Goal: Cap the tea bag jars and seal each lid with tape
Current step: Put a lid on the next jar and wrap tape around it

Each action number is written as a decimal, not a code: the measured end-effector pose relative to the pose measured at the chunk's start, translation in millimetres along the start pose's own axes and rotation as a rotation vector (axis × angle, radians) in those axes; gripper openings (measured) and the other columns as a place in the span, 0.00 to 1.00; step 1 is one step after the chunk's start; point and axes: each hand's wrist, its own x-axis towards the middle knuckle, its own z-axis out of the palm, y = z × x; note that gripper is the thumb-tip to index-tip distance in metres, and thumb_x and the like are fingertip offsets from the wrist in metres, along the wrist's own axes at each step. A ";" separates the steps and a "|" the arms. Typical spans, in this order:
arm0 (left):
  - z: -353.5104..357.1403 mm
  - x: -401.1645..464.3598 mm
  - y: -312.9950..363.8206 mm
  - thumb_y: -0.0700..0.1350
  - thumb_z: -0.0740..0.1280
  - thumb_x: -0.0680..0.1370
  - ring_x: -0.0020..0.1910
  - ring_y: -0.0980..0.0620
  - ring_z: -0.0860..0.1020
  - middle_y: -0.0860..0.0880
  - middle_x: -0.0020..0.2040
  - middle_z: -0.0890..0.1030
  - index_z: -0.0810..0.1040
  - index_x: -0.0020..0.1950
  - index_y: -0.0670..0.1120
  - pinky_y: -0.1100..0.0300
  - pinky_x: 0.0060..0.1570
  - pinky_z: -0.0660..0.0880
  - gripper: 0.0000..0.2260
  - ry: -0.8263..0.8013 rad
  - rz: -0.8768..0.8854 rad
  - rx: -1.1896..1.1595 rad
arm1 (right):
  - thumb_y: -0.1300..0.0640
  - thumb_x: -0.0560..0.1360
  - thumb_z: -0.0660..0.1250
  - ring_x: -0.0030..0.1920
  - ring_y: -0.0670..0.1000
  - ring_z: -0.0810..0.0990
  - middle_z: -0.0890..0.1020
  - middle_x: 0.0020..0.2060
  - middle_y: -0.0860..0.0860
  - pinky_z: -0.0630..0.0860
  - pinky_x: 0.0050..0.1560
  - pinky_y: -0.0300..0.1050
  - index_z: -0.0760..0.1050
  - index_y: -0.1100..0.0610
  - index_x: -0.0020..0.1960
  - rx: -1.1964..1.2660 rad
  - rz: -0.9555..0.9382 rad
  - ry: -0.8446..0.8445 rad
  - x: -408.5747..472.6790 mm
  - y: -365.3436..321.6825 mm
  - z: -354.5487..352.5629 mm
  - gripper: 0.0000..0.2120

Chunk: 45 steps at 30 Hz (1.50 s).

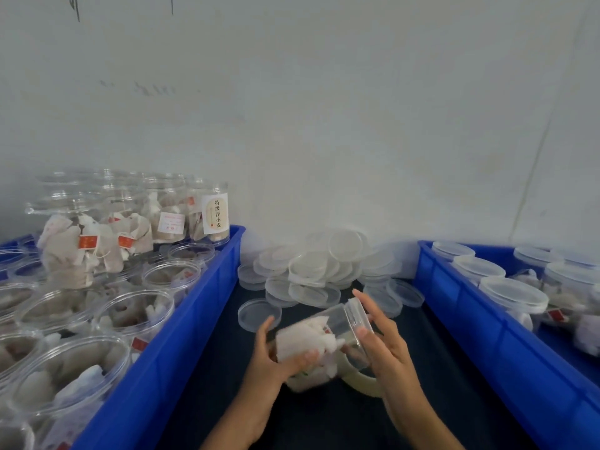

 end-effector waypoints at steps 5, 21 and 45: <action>6.6 0.0 -5.5 0.60 0.80 0.52 0.58 0.58 0.76 0.57 0.62 0.73 0.61 0.72 0.58 0.66 0.48 0.77 0.52 -0.054 0.018 0.120 | 0.48 0.71 0.65 0.56 0.53 0.80 0.74 0.62 0.54 0.79 0.56 0.57 0.72 0.36 0.65 0.054 0.001 0.061 -6.6 2.2 6.8 0.22; -3.8 10.8 10.5 0.55 0.73 0.67 0.55 0.38 0.82 0.38 0.55 0.83 0.76 0.65 0.42 0.41 0.63 0.73 0.30 -0.010 -0.121 -0.197 | 0.50 0.73 0.68 0.59 0.49 0.75 0.70 0.58 0.51 0.76 0.57 0.44 0.75 0.40 0.64 -0.114 -0.335 0.027 -11.5 -6.6 28.6 0.20; -9.0 1.5 22.7 0.73 0.60 0.70 0.34 0.47 0.81 0.41 0.42 0.84 0.82 0.55 0.54 0.60 0.25 0.74 0.29 -0.185 -0.228 0.067 | 0.43 0.76 0.54 0.62 0.48 0.71 0.65 0.62 0.43 0.74 0.58 0.46 0.63 0.37 0.71 -0.494 -0.453 -0.034 -6.9 -6.9 22.1 0.23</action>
